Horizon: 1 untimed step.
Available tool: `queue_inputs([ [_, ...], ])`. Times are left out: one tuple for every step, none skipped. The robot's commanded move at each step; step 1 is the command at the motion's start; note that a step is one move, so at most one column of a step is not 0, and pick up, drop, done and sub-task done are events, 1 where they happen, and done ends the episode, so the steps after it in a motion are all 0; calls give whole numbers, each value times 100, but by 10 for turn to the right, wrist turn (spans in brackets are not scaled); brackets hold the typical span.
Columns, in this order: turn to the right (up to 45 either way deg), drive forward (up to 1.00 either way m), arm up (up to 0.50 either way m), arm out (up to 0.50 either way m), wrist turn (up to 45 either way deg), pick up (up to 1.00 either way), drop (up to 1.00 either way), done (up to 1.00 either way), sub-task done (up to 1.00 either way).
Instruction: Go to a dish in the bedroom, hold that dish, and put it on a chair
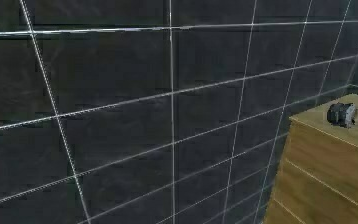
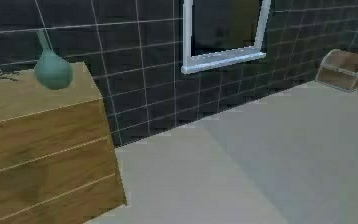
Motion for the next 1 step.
queue_inputs([
  [-450, 0, 0, 0, 0, 0, 0, 0, 0],
])
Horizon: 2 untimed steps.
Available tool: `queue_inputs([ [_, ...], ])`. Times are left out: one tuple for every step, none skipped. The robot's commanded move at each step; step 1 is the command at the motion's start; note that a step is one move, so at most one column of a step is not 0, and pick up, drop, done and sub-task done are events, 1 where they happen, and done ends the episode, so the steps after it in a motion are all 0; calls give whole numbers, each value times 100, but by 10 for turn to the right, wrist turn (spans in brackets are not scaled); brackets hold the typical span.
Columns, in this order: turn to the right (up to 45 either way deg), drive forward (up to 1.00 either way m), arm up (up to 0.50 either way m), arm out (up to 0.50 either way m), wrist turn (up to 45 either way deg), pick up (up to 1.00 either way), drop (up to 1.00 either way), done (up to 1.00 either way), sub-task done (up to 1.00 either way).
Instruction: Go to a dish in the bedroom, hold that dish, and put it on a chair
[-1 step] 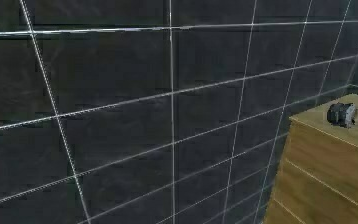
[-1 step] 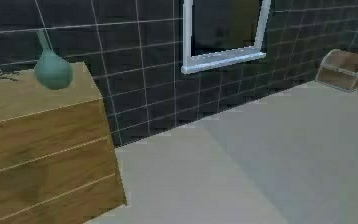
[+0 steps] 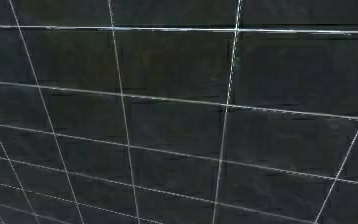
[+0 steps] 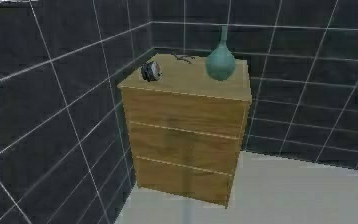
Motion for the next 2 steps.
queue_inputs([
  [-450, 0, 0, 0, 0, 0, 0, 0, 0],
  [-390, 0, 0, 0, 0, 0, 0, 0, 0],
])
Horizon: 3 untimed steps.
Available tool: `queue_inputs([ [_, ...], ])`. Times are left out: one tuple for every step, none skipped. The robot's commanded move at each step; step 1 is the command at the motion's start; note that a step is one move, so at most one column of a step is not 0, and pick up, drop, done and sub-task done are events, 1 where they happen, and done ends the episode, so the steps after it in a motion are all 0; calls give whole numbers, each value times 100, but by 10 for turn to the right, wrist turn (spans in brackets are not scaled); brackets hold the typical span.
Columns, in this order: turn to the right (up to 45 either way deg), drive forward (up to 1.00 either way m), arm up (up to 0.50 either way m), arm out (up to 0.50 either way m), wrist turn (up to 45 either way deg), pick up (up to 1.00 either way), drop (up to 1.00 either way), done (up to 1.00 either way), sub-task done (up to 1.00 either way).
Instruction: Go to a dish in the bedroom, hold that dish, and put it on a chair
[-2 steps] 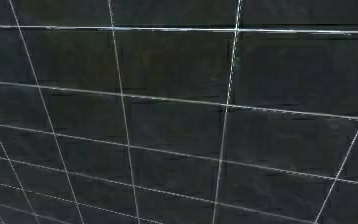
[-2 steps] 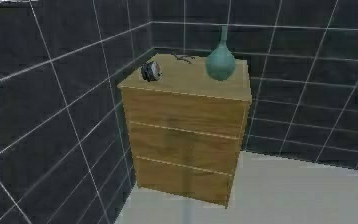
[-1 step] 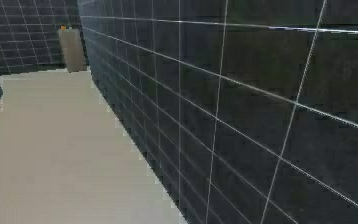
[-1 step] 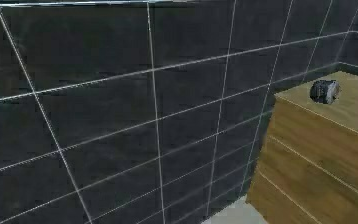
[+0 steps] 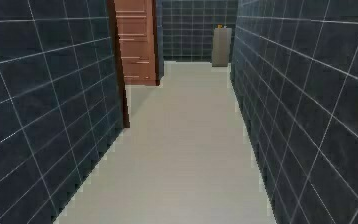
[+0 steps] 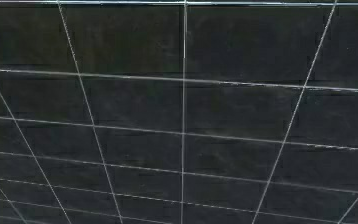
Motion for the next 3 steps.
queue_inputs([
  [0, 100, 0, 0, 0, 0, 0, 0, 0],
  [0, 100, 0, 0, 0, 0, 0, 0, 0],
  [-30, 0, 0, 0, 0, 0, 0, 0, 0],
])
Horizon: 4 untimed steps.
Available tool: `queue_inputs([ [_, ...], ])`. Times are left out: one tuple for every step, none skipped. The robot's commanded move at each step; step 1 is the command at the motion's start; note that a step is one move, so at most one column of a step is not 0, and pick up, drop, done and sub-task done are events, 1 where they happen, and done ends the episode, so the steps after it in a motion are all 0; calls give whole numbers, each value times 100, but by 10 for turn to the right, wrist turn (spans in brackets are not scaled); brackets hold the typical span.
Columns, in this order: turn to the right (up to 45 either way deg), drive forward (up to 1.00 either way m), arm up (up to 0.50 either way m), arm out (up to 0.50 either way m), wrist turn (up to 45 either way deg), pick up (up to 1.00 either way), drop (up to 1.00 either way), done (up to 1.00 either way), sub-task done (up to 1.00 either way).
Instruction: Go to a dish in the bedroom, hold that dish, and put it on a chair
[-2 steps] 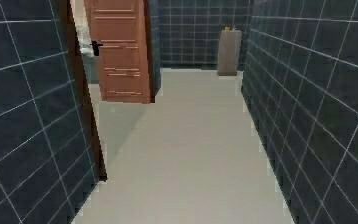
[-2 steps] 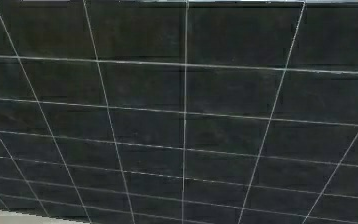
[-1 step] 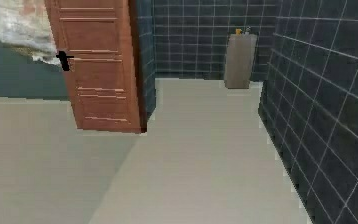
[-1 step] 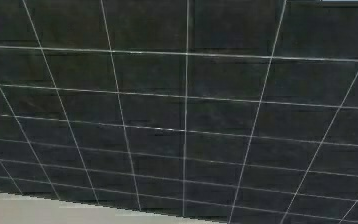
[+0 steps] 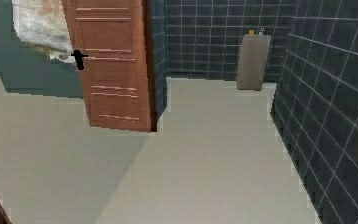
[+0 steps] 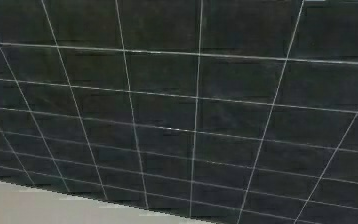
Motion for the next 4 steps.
queue_inputs([
  [0, 65, 0, 0, 0, 0, 0, 0, 0],
  [-450, 0, 0, 0, 0, 0, 0, 0, 0],
  [-90, 0, 0, 0, 0, 0, 0, 0, 0],
  [0, 45, 0, 0, 0, 0, 0, 0, 0],
])
